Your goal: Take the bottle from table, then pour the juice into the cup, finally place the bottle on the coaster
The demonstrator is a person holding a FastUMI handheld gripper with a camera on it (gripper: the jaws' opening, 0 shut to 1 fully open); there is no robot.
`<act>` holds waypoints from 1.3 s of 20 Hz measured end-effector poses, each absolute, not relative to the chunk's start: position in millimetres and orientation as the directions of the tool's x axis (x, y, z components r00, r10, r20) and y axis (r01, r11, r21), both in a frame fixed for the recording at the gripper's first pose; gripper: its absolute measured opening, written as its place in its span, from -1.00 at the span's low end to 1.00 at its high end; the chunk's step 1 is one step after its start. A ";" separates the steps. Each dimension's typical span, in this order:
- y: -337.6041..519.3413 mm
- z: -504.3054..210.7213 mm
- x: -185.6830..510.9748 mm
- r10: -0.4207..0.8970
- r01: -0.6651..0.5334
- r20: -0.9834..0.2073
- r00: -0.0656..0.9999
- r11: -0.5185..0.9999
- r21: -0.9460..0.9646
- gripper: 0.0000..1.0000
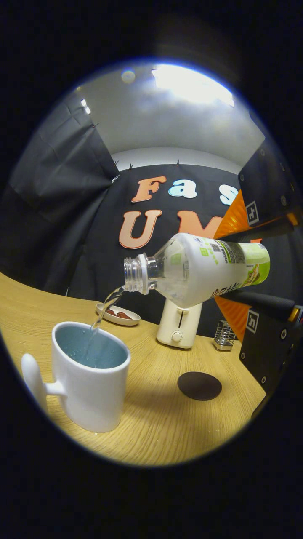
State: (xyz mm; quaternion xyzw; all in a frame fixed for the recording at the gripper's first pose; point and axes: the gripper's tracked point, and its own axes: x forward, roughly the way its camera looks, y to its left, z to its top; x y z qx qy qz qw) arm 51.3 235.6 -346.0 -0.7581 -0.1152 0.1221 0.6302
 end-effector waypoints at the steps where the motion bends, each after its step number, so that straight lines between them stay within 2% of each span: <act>1: 236.3 -345.3 50.5 0.331 0.026 -0.036 0.943 -0.182 -0.983 0.15; 26: 255.5 -330.8 49.9 0.439 0.168 0.009 0.898 -0.323 -0.931 0.15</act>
